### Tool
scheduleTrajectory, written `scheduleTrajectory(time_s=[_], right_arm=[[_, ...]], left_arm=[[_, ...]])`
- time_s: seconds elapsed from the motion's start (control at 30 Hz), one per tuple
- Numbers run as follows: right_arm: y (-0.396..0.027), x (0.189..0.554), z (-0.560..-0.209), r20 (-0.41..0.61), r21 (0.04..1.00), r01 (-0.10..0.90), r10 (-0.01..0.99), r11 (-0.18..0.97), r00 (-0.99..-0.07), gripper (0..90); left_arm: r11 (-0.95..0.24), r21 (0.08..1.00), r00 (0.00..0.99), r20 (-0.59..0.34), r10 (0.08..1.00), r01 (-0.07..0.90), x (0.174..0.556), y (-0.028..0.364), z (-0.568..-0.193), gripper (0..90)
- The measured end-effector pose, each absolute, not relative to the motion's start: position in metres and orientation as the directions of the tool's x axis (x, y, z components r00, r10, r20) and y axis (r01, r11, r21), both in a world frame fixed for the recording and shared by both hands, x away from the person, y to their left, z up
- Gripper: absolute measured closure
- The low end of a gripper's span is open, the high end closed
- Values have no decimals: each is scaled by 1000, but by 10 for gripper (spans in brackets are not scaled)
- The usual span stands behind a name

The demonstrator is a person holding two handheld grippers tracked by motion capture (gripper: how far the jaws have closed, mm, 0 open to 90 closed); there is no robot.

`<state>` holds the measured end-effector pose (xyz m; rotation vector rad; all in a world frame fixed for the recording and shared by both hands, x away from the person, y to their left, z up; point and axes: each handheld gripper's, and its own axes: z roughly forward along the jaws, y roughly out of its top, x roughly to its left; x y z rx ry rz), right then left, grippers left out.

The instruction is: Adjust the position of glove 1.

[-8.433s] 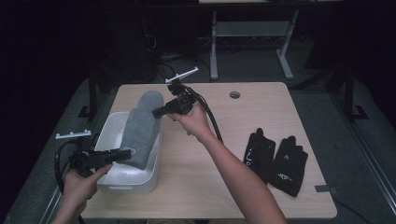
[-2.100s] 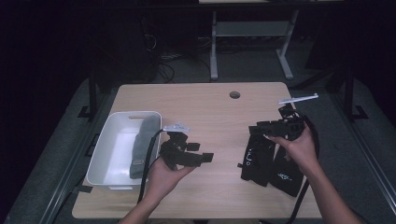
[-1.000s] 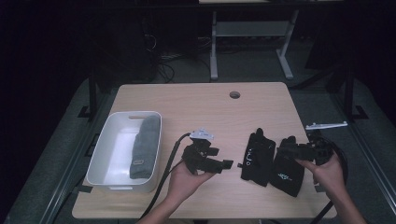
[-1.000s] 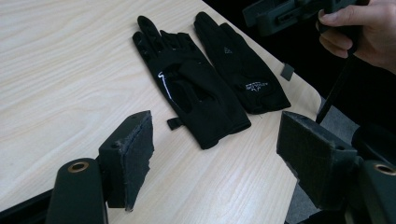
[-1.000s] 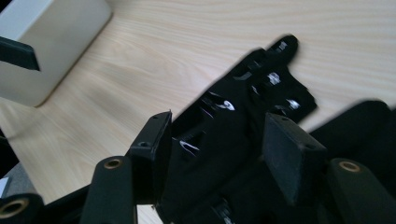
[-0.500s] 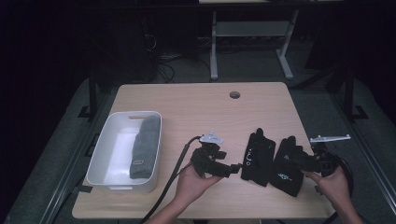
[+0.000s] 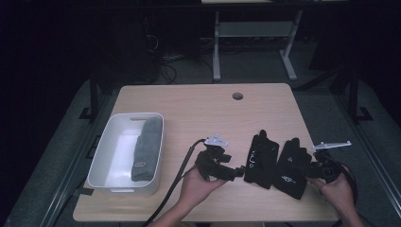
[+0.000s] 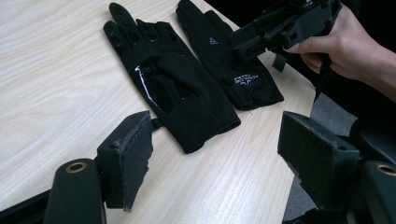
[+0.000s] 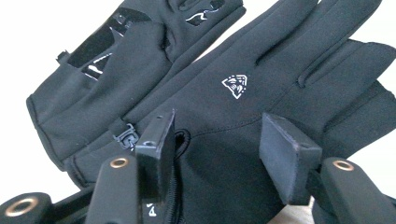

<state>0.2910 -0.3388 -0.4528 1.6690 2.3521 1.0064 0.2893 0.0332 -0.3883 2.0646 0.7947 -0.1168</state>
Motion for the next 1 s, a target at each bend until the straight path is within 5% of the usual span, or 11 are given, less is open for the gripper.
scheduleTrajectory(time_s=[0.43,1.0], right_arm=[[-317,285,-454,63,567,751,891,338,-449,613],[-318,284,-455,125,561,773,893,296,-432,834]], left_arm=[[-394,712,786,-366,498,581,291,37,-389,258],[-393,710,782,-364,506,584,291,40,-389,258]])
